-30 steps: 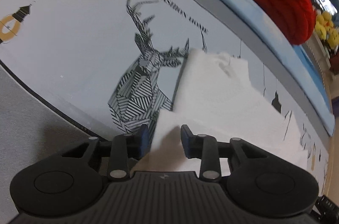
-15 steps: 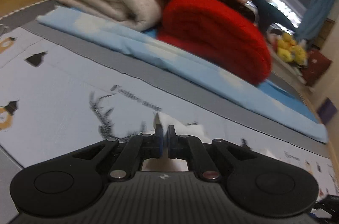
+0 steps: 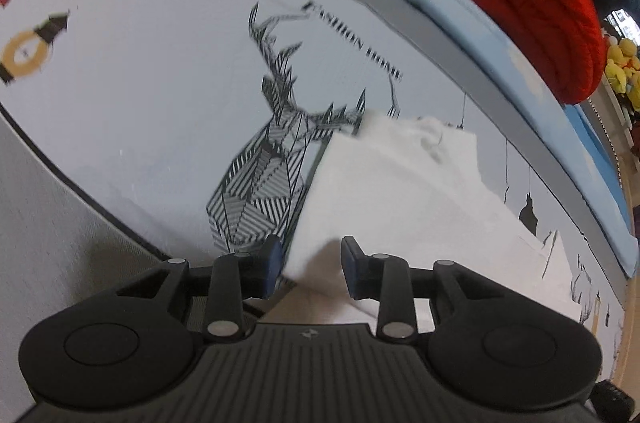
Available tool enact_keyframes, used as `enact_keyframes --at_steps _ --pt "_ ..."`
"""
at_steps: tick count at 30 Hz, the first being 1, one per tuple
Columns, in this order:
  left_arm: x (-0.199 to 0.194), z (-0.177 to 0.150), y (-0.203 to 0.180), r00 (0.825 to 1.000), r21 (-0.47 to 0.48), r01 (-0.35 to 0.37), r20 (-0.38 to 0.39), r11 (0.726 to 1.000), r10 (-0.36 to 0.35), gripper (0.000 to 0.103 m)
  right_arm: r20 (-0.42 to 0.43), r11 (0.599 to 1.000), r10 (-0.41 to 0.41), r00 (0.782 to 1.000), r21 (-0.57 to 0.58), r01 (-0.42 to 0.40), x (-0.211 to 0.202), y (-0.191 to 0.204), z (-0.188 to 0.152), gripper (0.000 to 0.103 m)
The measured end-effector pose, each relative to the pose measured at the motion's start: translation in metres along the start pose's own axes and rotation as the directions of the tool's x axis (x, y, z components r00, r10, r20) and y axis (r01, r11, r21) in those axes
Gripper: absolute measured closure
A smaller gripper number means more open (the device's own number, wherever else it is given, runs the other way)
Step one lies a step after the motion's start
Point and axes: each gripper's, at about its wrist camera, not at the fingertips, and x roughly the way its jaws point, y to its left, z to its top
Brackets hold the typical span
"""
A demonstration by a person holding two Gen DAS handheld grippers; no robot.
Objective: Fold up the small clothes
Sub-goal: 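Pinch the shirt edge with the left tool while the right tool pinches the hem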
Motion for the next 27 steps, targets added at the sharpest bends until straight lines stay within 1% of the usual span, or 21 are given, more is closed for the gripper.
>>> enact_keyframes --at_steps 1,2,3,4,5,6,8,10,12,13,15,16,17,18,19,20,22,23,24,25,27 --pt "0.001 -0.001 0.000 1.000 0.001 0.002 -0.006 1.000 -0.002 0.068 0.001 1.000 -0.004 1.000 0.003 0.004 0.001 -0.001 0.001 0.086" --pt "0.003 -0.003 0.000 1.000 0.008 0.001 -0.007 1.000 -0.001 0.068 0.001 1.000 -0.001 1.000 0.006 0.001 0.000 -0.002 0.002 0.096" --pt "0.002 -0.002 -0.001 1.000 0.019 -0.004 0.000 1.000 0.004 0.076 0.003 1.000 0.010 1.000 0.010 -0.010 -0.001 -0.003 0.003 0.102" --pt "0.000 -0.003 -0.002 1.000 0.032 -0.017 0.017 0.999 0.017 0.092 0.009 1.000 0.016 1.000 0.016 -0.016 -0.002 -0.003 0.003 0.102" --pt "-0.004 -0.003 -0.004 0.999 0.049 -0.036 0.041 0.998 0.034 0.097 0.020 1.000 0.015 1.000 0.015 -0.015 -0.006 -0.001 0.003 0.103" --pt "-0.010 -0.002 -0.006 0.998 0.061 -0.034 0.063 0.998 0.030 0.097 0.040 1.000 0.008 0.999 0.014 -0.008 -0.012 0.001 0.003 0.103" --pt "-0.023 -0.001 -0.012 0.996 0.064 0.019 0.087 0.998 -0.024 0.098 0.077 1.000 0.007 0.997 0.020 -0.009 -0.026 0.005 0.002 0.103" --pt "-0.036 -0.002 -0.022 0.991 0.111 0.062 0.113 0.992 -0.075 0.098 0.124 1.000 -0.013 0.992 0.026 0.009 -0.039 0.007 0.001 0.103" --pt "-0.039 -0.006 -0.030 0.993 0.163 0.035 0.110 0.986 -0.053 0.098 0.171 0.998 -0.061 0.983 0.039 0.055 -0.047 0.005 0.001 0.103" --pt "-0.035 -0.008 -0.030 0.996 0.166 0.019 0.086 0.986 -0.034 0.098 0.195 0.994 -0.107 0.975 0.052 0.099 -0.049 0.002 0.002 0.103" --pt "-0.022 -0.010 -0.021 1.000 0.125 -0.008 0.023 0.992 0.005 0.099 0.184 0.983 -0.177 0.967 0.080 0.165 -0.045 -0.006 0.007 0.103" --pt "-0.018 -0.009 -0.018 1.000 0.107 -0.023 0.005 0.994 0.023 0.099 0.162 0.976 -0.203 0.966 0.108 0.187 -0.042 -0.012 0.009 0.103" --pt "-0.017 -0.008 -0.015 0.999 0.089 -0.038 0.006 0.995 0.037 0.098 0.169 0.973 -0.214 0.962 0.119 0.196 -0.043 -0.014 0.009 0.103" --pt "-0.022 -0.007 -0.013 0.998 0.068 -0.051 0.036 0.996 0.049 0.098 0.196 0.977 -0.204 0.959 0.096 0.188 -0.046 -0.010 0.007 0.103" --pt "-0.027 -0.006 -0.013 0.997 0.058 -0.050 0.066 0.997 0.046 0.098 0.229 0.986 -0.166 0.959 0.037 0.162 -0.050 -0.001 0.005 0.100" --pt "-0.032 -0.006 -0.017 0.995 0.061 -0.037 0.096 0.997 0.031 0.098 0.237 0.993 -0.106 0.966 -0.030 0.116 -0.051 0.010 0.003 0.100" --pt "-0.037 -0.007 -0.024 0.993 0.086 0.005 0.120 0.996 -0.015 0.096 0.196 0.988 0.051 0.979 -0.151 -0.022 -0.048 0.031 -0.001 0.100" --pt "-0.035 -0.009 -0.029 0.993 0.101 0.033 0.110 0.994 -0.044 0.095 0.154 0.976 0.110 0.982 -0.204 -0.078 -0.043 0.040 -0.005 0.096" --pt "-0.032 -0.011 -0.031 0.994 0.108 0.050 0.091 0.993 -0.060 0.091 0.101 0.963 0.148 0.984 -0.242 -0.120 -0.035 0.046 -0.007 0.085" --pt "-0.026 -0.014 -0.032 0.995 0.105 0.067 0.061 0.992 -0.074 0.090 0.058 0.960 0.147 0.987 -0.251 -0.128 -0.026 0.047 -0.010 0.081" --pt "-0.010 -0.017 -0.028 0.997 0.074 0.076 -0.007 0.994 -0.076 0.090 0.018 0.973 0.066 0.998 -0.222 -0.060 -0.007 0.036 -0.012 0.079"
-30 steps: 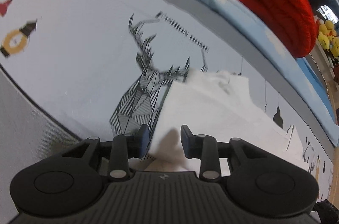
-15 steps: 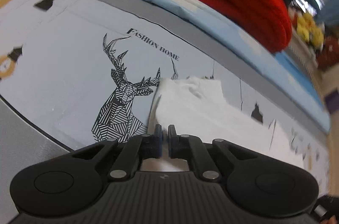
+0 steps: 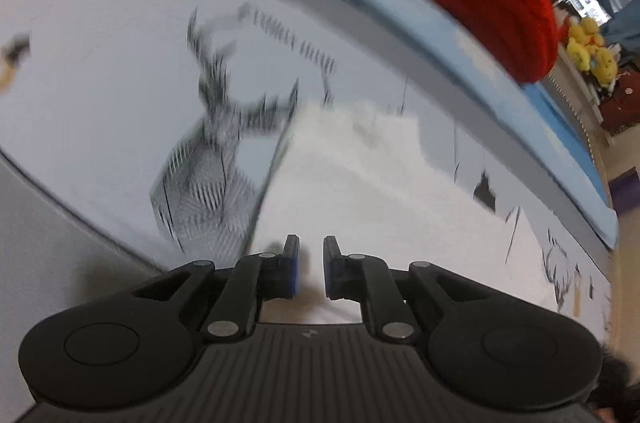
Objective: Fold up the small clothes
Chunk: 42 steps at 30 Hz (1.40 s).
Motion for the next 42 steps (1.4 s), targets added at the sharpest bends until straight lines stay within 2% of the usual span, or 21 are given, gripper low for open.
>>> enact_keyframes --at_steps 1,2,4,6,8,9,12,15,17,18,21,24,29,33,35,37,39,42 --pt "0.008 -0.002 0.003 0.999 -0.011 -0.014 -0.032 1.000 0.014 0.090 -0.034 0.996 -0.088 0.996 0.014 0.088 0.009 -0.012 -0.002 0.082" --pt "0.013 -0.003 0.007 0.998 -0.017 -0.028 -0.056 0.999 0.027 0.090 -0.062 0.982 -0.179 0.982 0.053 0.183 0.015 -0.027 -0.003 0.102" --pt "0.014 0.000 0.011 0.998 -0.036 -0.017 -0.061 0.999 0.014 0.090 -0.091 0.971 -0.145 0.985 0.180 0.160 0.016 -0.048 -0.003 0.103" --pt "0.005 0.003 0.006 1.000 -0.015 -0.013 -0.026 1.000 0.013 0.088 -0.076 0.977 -0.159 0.984 0.131 0.168 0.009 -0.034 0.001 0.103" --pt "-0.003 0.005 -0.003 1.000 0.031 -0.008 0.019 0.999 0.007 0.079 -0.018 0.989 -0.133 0.991 0.062 0.133 -0.003 -0.014 0.003 0.094" --pt "-0.004 0.005 -0.006 1.000 0.045 -0.007 0.024 0.999 0.006 0.075 -0.002 0.993 -0.112 0.994 0.038 0.112 -0.006 -0.006 0.003 0.083" --pt "0.007 0.002 -0.007 1.000 0.027 -0.014 -0.008 1.000 0.014 0.074 0.017 0.996 -0.085 0.996 -0.034 0.086 -0.002 0.004 0.005 0.064" --pt "0.021 0.000 0.003 0.998 -0.035 -0.017 -0.062 0.999 0.015 0.074 -0.040 0.986 -0.167 0.985 -0.038 0.165 0.010 -0.008 0.002 0.064" --pt "0.019 0.000 0.003 0.998 -0.035 -0.019 -0.060 0.999 0.017 0.074 -0.097 0.981 -0.192 0.977 -0.018 0.191 0.018 -0.015 -0.001 0.066" --pt "0.016 0.001 -0.001 0.999 -0.016 -0.022 -0.046 1.000 0.021 0.074 -0.096 0.976 -0.218 0.971 -0.025 0.217 0.017 -0.013 -0.002 0.066" --pt "0.005 0.003 -0.013 1.000 0.046 -0.008 -0.004 0.999 0.008 0.069 -0.030 0.978 -0.192 0.981 -0.088 0.189 0.006 0.004 0.002 0.064" --pt "0.008 0.004 -0.014 1.000 0.041 -0.002 -0.019 0.999 0.003 0.068 0.024 0.974 -0.157 0.987 -0.162 0.159 0.003 0.014 0.000 0.064" --pt "0.007 0.007 -0.012 1.000 0.034 -0.002 -0.021 0.999 0.003 0.068 0.027 0.971 -0.173 0.985 -0.162 0.175 -0.007 0.024 0.000 0.062" --pt "0.001 0.011 -0.016 1.000 0.047 0.013 0.001 0.999 -0.013 0.068 0.082 0.963 -0.176 0.981 -0.193 0.189 -0.023 0.040 -0.003 0.062" --pt "0.000 0.012 -0.017 1.000 0.058 0.015 0.009 0.998 -0.015 0.068 0.146 0.961 -0.136 0.980 -0.222 0.167 -0.033 0.049 -0.006 0.062" --pt "0.002 0.012 -0.018 1.000 0.065 0.014 0.006 0.998 -0.014 0.068 0.173 0.953 -0.076 0.982 -0.278 0.123 -0.032 0.055 -0.006 0.060" --pt "0.006 0.013 -0.016 1.000 0.068 0.011 -0.004 0.998 -0.011 0.068 0.159 0.945 -0.069 0.985 -0.306 0.116 -0.019 0.053 -0.004 0.058" --pt "0.010 0.014 -0.013 1.000 0.067 0.000 -0.019 0.998 0.002 0.068 0.053 0.952 -0.197 0.979 -0.230 0.204 0.014 0.028 0.004 0.059"
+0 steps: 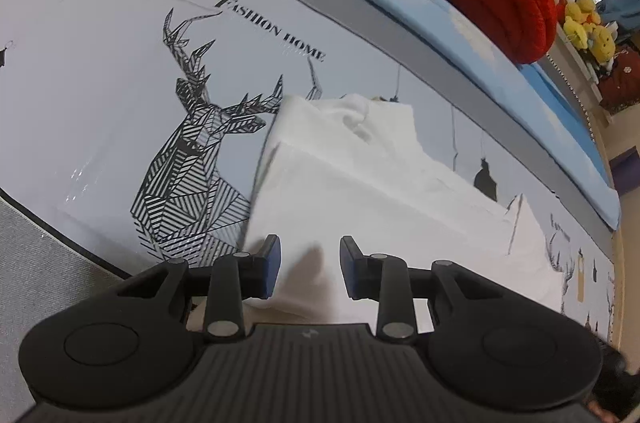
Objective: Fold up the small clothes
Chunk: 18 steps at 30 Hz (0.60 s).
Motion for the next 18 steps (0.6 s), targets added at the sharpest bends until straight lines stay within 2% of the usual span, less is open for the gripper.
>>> enact_keyframes --at_steps 1,2,4,8,10,12,13,18 --pt "0.000 0.001 0.001 1.000 0.001 -0.001 -0.002 1.000 0.001 0.068 -0.044 0.999 -0.024 0.999 0.021 0.025 0.009 -0.008 -0.001 0.061" --pt "0.000 0.002 0.002 1.000 0.004 0.001 -0.002 1.000 -0.001 0.068 -0.056 0.999 -0.018 0.998 0.044 0.020 0.013 -0.013 -0.002 0.068" --pt "-0.002 0.005 0.003 1.000 0.011 0.006 0.004 1.000 -0.006 0.068 -0.042 0.999 -0.020 0.999 0.025 0.021 0.008 -0.006 0.000 0.067" --pt "0.001 0.007 0.007 1.000 0.026 0.010 -0.006 1.000 -0.010 0.065 0.037 0.998 0.019 0.999 -0.056 -0.017 -0.006 0.011 0.003 0.057" --pt "0.010 0.006 0.013 0.999 0.011 0.013 -0.041 1.000 -0.012 0.062 0.006 0.998 -0.027 1.000 -0.057 0.027 0.006 0.005 0.004 0.056" --pt "0.017 0.007 0.017 0.998 0.008 0.013 -0.063 1.000 -0.012 0.062 -0.036 0.999 -0.048 0.998 -0.015 0.048 0.014 -0.003 0.003 0.062" --pt "0.016 0.009 0.016 0.998 0.021 0.009 -0.061 1.000 -0.007 0.062 -0.024 0.999 -0.043 0.999 -0.008 0.043 0.011 -0.002 0.004 0.062" --pt "-0.002 0.018 -0.001 1.000 0.112 0.002 0.001 0.994 -0.002 0.062 0.076 0.992 0.005 0.997 -0.129 0.005 -0.008 0.019 0.009 0.058"
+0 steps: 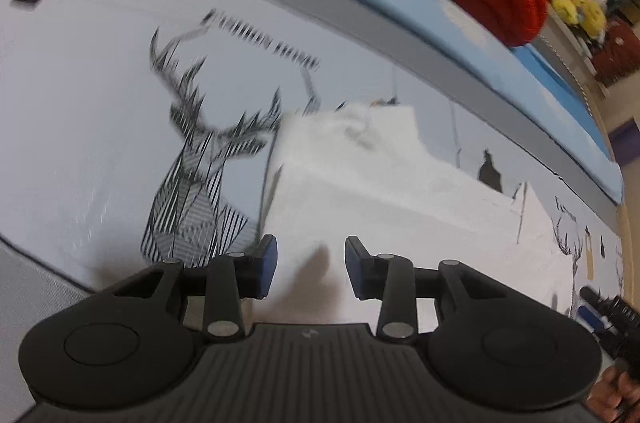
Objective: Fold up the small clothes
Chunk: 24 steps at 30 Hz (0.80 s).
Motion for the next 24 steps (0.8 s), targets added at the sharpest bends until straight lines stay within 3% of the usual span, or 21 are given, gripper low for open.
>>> enact_keyframes --at_steps 5,9,12,16,18,20,24 --pt "-0.026 -0.001 -0.016 0.994 0.098 -0.074 0.089 0.992 0.065 0.062 0.085 0.998 -0.007 0.996 -0.066 0.012 -0.026 0.005 0.014 0.058" --pt "-0.049 -0.015 -0.027 0.987 0.150 -0.101 0.140 0.983 0.080 0.062 0.220 0.987 0.034 0.975 -0.158 0.001 -0.069 0.016 0.024 0.058" --pt "-0.076 -0.031 -0.037 0.972 0.207 -0.136 0.217 0.969 0.090 0.062 0.317 0.969 0.094 0.944 -0.245 -0.014 -0.106 0.028 0.020 0.058" --pt "-0.125 -0.066 -0.047 0.919 0.289 -0.219 0.383 0.932 0.097 0.062 0.430 0.948 0.205 0.879 -0.309 -0.071 -0.170 0.036 -0.002 0.058" --pt "-0.146 -0.080 -0.044 0.906 0.281 -0.233 0.410 0.931 0.103 0.062 0.467 0.942 0.238 0.851 -0.326 -0.084 -0.200 0.035 -0.018 0.058" --pt "-0.168 -0.098 -0.035 0.911 0.269 -0.203 0.405 0.941 0.080 0.062 0.447 0.933 0.274 0.852 -0.340 -0.122 -0.225 0.026 -0.034 0.058" --pt "-0.204 -0.152 -0.014 0.929 0.279 -0.148 0.368 0.949 0.036 0.062 0.389 0.928 0.261 0.883 -0.352 -0.120 -0.266 -0.008 -0.069 0.058"
